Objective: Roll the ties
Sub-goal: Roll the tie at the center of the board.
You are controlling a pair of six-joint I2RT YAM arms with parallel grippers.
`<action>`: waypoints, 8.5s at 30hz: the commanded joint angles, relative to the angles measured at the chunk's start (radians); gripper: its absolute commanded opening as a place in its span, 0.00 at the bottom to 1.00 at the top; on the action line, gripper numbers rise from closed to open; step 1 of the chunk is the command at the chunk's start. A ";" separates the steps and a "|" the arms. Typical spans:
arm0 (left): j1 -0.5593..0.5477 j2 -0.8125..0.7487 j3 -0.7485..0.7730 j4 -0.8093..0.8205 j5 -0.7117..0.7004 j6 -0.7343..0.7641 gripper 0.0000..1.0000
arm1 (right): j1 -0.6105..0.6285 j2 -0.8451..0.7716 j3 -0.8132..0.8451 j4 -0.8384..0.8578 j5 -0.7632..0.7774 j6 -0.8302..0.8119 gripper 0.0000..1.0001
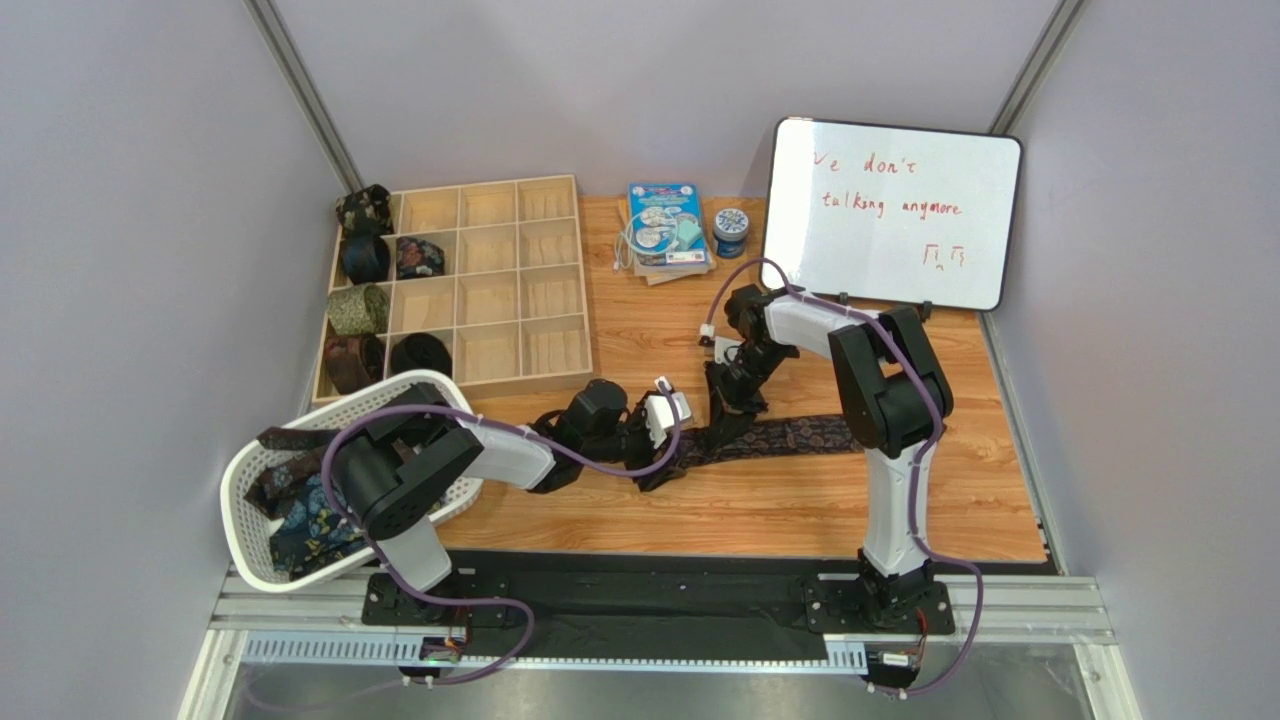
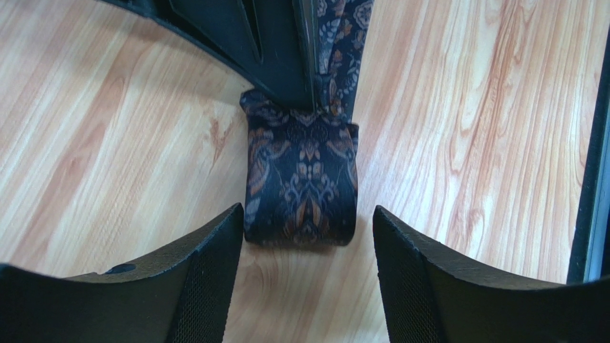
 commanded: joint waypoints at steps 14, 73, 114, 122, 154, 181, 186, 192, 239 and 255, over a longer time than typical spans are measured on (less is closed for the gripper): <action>0.004 -0.022 0.046 0.122 0.082 0.049 0.49 | 0.010 0.043 0.000 0.058 0.164 -0.013 0.00; -0.086 0.385 0.228 -0.228 -0.116 0.176 0.32 | -0.065 -0.059 0.031 -0.073 -0.004 -0.097 0.21; -0.088 0.321 0.223 -0.226 -0.058 0.211 0.46 | -0.132 -0.095 -0.108 0.076 0.069 -0.120 0.00; -0.058 0.161 0.229 -0.201 0.060 0.181 0.67 | -0.137 -0.076 -0.128 0.108 0.170 -0.082 0.00; -0.072 0.308 0.312 0.102 0.036 0.084 0.82 | -0.114 -0.067 -0.147 0.199 0.197 0.021 0.00; -0.068 0.278 0.254 -0.036 0.025 0.109 0.22 | -0.168 -0.181 -0.150 0.095 -0.115 0.009 0.39; -0.058 0.276 0.257 -0.039 0.038 0.089 0.24 | -0.168 -0.187 -0.164 0.082 -0.135 -0.008 0.40; -0.055 0.273 0.248 -0.021 0.065 0.093 0.24 | -0.166 -0.194 -0.188 0.098 -0.115 -0.019 0.26; -0.043 0.255 0.393 -0.151 0.167 0.089 0.80 | -0.129 -0.185 -0.219 0.266 0.072 0.030 0.00; -0.066 0.273 0.306 -0.137 0.047 0.199 0.33 | -0.125 -0.214 -0.174 0.201 0.012 0.024 0.11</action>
